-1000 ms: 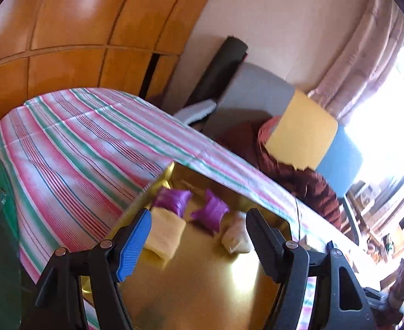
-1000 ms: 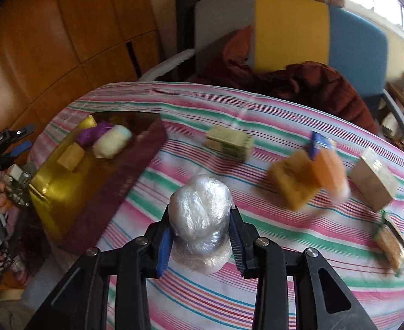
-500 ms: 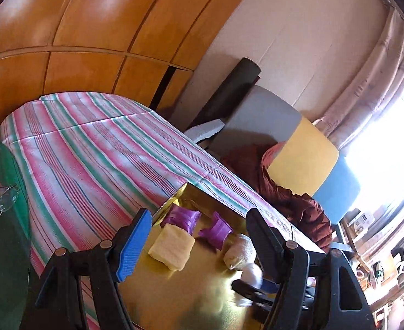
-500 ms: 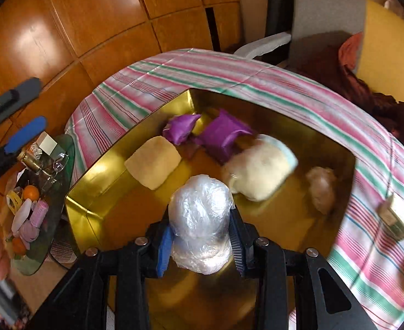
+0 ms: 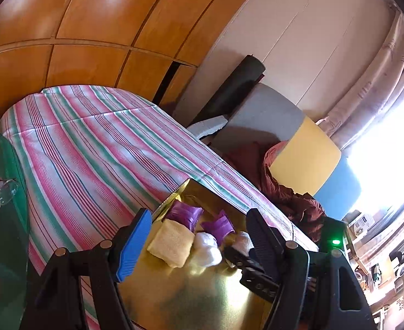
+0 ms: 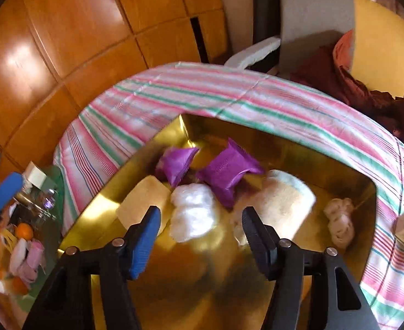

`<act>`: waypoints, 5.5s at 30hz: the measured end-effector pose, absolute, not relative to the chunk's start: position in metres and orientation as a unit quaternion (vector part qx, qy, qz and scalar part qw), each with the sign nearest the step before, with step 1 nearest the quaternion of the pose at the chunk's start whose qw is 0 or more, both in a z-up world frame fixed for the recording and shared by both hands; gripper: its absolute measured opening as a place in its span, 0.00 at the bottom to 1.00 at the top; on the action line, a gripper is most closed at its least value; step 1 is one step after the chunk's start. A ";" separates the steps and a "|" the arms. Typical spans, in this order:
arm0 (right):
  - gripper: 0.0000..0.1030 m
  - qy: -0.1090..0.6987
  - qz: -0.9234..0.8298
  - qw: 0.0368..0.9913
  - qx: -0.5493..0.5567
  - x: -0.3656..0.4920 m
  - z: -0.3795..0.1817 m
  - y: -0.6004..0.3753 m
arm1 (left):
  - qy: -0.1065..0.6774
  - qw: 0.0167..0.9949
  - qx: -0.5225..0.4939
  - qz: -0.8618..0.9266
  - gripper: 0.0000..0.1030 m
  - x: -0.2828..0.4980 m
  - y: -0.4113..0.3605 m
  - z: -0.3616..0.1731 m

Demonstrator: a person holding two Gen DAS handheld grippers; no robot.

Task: Organize objects
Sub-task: 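Lower the plastic bundle into the gold tray and open the right tool, then move both tools back from the tray toward the remaining items, then grasp the peach-and-white bottle with the right tool, then grasp the second yellow sponge with the left tool while the right tool holds the bottle, then carry the sponge into the gold tray and open the left tool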

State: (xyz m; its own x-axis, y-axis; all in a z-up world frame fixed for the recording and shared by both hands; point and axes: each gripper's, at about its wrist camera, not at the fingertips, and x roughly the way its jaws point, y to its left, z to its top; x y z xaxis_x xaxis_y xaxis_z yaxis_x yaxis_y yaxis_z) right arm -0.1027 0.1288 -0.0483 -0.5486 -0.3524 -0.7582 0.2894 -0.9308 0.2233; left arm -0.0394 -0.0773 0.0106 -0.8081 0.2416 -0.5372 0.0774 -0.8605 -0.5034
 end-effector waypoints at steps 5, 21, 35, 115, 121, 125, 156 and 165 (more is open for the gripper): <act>0.62 -0.041 -0.886 0.176 0.426 -0.090 -0.038 0.144 | -0.252 0.048 -0.315 0.914 0.70 -0.039 -0.069 0.007; 0.75 -0.027 -0.895 0.145 0.422 -0.031 -0.026 0.198 | -0.194 0.133 -0.337 0.912 0.70 -0.023 -0.010 0.001; 0.75 -0.038 -0.881 0.044 0.470 0.018 -0.056 0.316 | -0.110 0.254 -0.351 0.895 0.70 0.010 0.068 -0.004; 0.51 -0.176 -0.834 -0.108 0.511 0.045 -0.094 0.547 | 0.103 0.372 -0.445 0.808 0.70 0.023 0.309 -0.052; 0.51 -0.231 -0.816 -0.133 0.512 0.051 -0.098 0.573 | 0.153 0.360 -0.430 0.814 0.74 -0.008 0.357 -0.060; 0.52 -0.257 -0.807 -0.131 0.515 0.052 -0.103 0.580 | 0.180 0.354 -0.427 0.812 0.74 -0.031 0.385 -0.071; 0.52 -0.268 -0.806 -0.117 0.514 0.039 -0.104 0.577 | 0.156 0.385 -0.395 0.819 0.53 -0.045 0.421 -0.111; 0.52 -0.253 -0.813 -0.114 0.512 0.031 -0.102 0.569 | 0.142 0.383 -0.385 0.828 0.27 -0.034 0.400 -0.108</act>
State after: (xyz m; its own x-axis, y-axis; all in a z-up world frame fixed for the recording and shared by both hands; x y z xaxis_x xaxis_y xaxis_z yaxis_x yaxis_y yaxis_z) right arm 0.0307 0.5687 -0.1019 -0.4509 -0.0736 -0.8895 -0.4430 -0.8467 0.2946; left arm -0.0339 0.4002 -0.1078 -0.4113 0.5244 -0.7455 -0.7426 -0.6670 -0.0595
